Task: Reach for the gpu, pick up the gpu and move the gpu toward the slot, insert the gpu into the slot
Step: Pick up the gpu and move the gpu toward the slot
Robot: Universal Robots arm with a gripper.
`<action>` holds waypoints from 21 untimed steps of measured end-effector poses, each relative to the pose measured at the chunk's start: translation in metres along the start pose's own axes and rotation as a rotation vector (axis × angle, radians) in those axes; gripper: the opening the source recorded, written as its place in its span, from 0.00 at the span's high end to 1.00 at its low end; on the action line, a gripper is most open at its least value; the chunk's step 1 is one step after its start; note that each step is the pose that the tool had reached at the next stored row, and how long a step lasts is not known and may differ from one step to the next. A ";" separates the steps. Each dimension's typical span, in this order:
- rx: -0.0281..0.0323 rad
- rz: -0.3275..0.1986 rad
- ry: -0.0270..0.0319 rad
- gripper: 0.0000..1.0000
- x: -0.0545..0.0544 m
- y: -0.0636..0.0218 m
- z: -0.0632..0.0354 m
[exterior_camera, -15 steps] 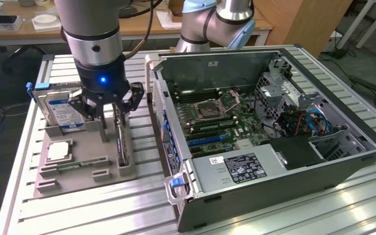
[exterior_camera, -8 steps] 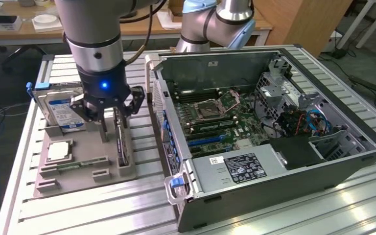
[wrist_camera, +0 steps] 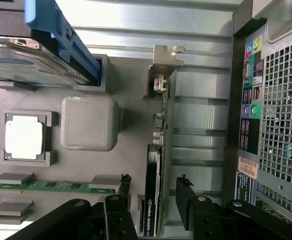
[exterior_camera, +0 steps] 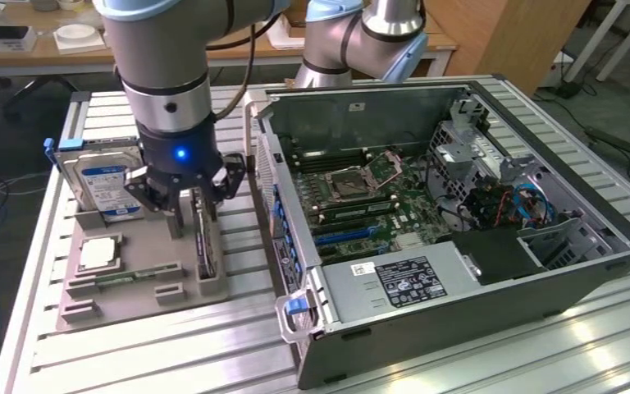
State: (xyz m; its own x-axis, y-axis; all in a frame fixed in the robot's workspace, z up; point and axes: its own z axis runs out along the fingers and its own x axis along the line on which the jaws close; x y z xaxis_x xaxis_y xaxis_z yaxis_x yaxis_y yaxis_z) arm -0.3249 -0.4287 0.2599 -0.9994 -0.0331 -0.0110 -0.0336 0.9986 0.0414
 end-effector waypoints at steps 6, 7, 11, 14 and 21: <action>0.0002 0.000 -0.0001 0.51 0.000 -0.0003 0.0102; 0.0002 0.000 -0.0001 0.51 0.000 -0.0004 0.0122; 0.0002 0.000 -0.0001 0.51 0.000 -0.0007 0.0193; 0.0002 0.000 0.0000 0.51 0.000 -0.0009 0.0249; 0.0003 0.000 0.0001 0.51 0.000 -0.0014 0.0352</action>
State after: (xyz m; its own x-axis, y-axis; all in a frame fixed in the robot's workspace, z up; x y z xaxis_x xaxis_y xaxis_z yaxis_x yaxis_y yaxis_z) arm -0.3246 -0.4286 0.2247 -0.9994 -0.0329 -0.0108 -0.0333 0.9986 0.0410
